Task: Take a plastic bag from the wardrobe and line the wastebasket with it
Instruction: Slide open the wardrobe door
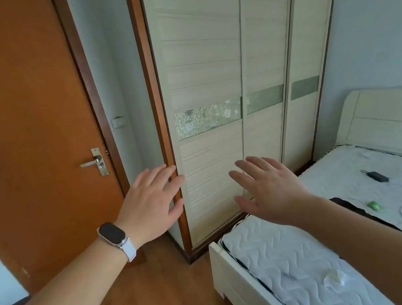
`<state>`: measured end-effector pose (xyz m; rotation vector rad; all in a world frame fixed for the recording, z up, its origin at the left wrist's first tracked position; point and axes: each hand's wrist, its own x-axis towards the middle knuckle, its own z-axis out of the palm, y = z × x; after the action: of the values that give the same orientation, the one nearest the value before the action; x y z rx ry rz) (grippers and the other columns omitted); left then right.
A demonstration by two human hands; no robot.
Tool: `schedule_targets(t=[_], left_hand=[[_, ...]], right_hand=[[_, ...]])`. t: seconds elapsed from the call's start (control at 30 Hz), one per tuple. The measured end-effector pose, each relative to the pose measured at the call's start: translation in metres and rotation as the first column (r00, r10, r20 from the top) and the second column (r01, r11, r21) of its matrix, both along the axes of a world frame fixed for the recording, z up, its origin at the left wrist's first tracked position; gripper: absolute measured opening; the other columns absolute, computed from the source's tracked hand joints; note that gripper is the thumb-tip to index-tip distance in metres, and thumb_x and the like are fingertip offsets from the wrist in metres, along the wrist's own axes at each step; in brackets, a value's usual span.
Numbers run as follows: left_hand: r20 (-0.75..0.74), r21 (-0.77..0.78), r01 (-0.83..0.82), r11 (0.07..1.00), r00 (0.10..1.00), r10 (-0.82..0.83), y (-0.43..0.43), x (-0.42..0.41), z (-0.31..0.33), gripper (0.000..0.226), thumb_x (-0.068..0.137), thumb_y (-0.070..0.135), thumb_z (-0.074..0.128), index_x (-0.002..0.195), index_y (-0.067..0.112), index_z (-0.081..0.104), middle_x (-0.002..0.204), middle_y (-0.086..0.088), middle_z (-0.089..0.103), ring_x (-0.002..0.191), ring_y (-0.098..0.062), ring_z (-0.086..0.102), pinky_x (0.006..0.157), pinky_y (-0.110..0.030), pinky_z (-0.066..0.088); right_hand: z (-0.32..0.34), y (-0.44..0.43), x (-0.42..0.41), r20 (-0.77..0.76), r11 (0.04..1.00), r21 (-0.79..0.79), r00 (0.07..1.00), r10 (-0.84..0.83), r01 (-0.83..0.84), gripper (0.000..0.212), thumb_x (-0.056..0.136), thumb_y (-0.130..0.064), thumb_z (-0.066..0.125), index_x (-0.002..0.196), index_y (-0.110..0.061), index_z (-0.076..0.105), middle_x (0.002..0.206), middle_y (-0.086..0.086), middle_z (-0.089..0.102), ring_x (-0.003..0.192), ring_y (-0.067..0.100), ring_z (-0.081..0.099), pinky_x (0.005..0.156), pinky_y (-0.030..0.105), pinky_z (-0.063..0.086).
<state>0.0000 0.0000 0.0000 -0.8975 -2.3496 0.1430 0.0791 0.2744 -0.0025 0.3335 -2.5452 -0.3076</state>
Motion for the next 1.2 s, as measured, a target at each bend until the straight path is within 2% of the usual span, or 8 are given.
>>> schedule_targets(t=[0.13,0.23,0.4,0.67,0.87,0.97,1.2], left_hand=[[0.012,-0.005,-0.002,1.0,1.0,0.002,0.001,-0.025,-0.01,0.049,0.089,0.049,0.048,0.128,0.023,0.06,0.136,-0.008,0.059,0.127,-0.031,0.053,0.104,-0.051,0.04],[0.027,0.001,0.007,1.0,1.0,-0.007,-0.004,-0.057,-0.018,0.051,0.091,0.051,0.039,0.128,0.023,0.06,0.136,-0.007,0.059,0.127,-0.03,0.053,0.104,-0.05,0.039],[0.042,0.011,0.023,1.0,0.999,-0.024,-0.018,-0.127,-0.03,0.053,0.091,0.052,0.035,0.127,0.023,0.061,0.135,-0.007,0.059,0.127,-0.029,0.054,0.103,-0.05,0.041],[0.093,0.012,0.034,0.999,0.995,-0.035,-0.054,-0.253,-0.033,0.055,0.092,0.052,0.031,0.127,0.021,0.061,0.135,-0.008,0.059,0.127,-0.03,0.054,0.102,-0.051,0.045],[0.101,0.033,0.055,0.998,0.993,-0.058,-0.059,-0.312,-0.041,0.05,0.09,0.05,0.043,0.126,0.021,0.062,0.134,-0.008,0.06,0.125,-0.03,0.055,0.101,-0.05,0.045],[0.09,0.022,0.055,0.998,0.994,-0.057,-0.058,-0.334,-0.044,0.051,0.091,0.051,0.038,0.126,0.022,0.062,0.134,-0.008,0.06,0.125,-0.03,0.056,0.101,-0.048,0.044],[0.077,0.002,0.036,0.999,0.996,-0.036,-0.041,-0.387,-0.05,0.049,0.087,0.051,0.05,0.125,0.023,0.062,0.134,-0.007,0.06,0.126,-0.029,0.055,0.101,-0.048,0.045]], right_hand=[[-0.01,0.001,-0.024,0.031,1.0,0.001,1.0,-0.001,0.001,0.054,0.09,-0.053,0.04,0.13,-0.019,0.052,0.132,0.008,0.057,0.124,0.031,0.052,0.101,0.047,0.046],[-0.017,-0.002,-0.056,0.045,1.0,0.024,0.999,0.009,-0.011,0.054,0.091,-0.053,0.039,0.131,-0.019,0.052,0.133,0.008,0.057,0.123,0.032,0.052,0.101,0.048,0.046],[-0.027,-0.02,-0.126,0.066,1.0,0.021,0.998,0.002,-0.003,0.055,0.091,-0.053,0.037,0.132,-0.019,0.052,0.134,0.009,0.057,0.124,0.032,0.052,0.102,0.048,0.045],[-0.016,-0.052,-0.238,0.072,0.994,0.101,0.996,-0.056,0.049,0.054,0.09,-0.055,0.041,0.131,-0.022,0.053,0.134,0.005,0.057,0.124,0.028,0.054,0.102,0.043,0.044],[-0.02,-0.066,-0.295,0.067,0.996,0.067,0.996,-0.067,0.062,0.054,0.091,-0.054,0.042,0.133,-0.022,0.052,0.137,0.005,0.055,0.126,0.027,0.051,0.105,0.041,0.041],[-0.02,-0.065,-0.319,0.066,0.997,0.051,0.996,-0.065,0.062,0.055,0.092,-0.054,0.041,0.134,-0.021,0.051,0.138,0.005,0.054,0.128,0.028,0.05,0.105,0.043,0.04],[-0.032,-0.044,-0.38,0.083,0.999,-0.004,0.996,-0.043,0.043,0.055,0.093,-0.055,0.037,0.137,-0.022,0.048,0.141,0.006,0.052,0.13,0.028,0.049,0.107,0.045,0.039]])
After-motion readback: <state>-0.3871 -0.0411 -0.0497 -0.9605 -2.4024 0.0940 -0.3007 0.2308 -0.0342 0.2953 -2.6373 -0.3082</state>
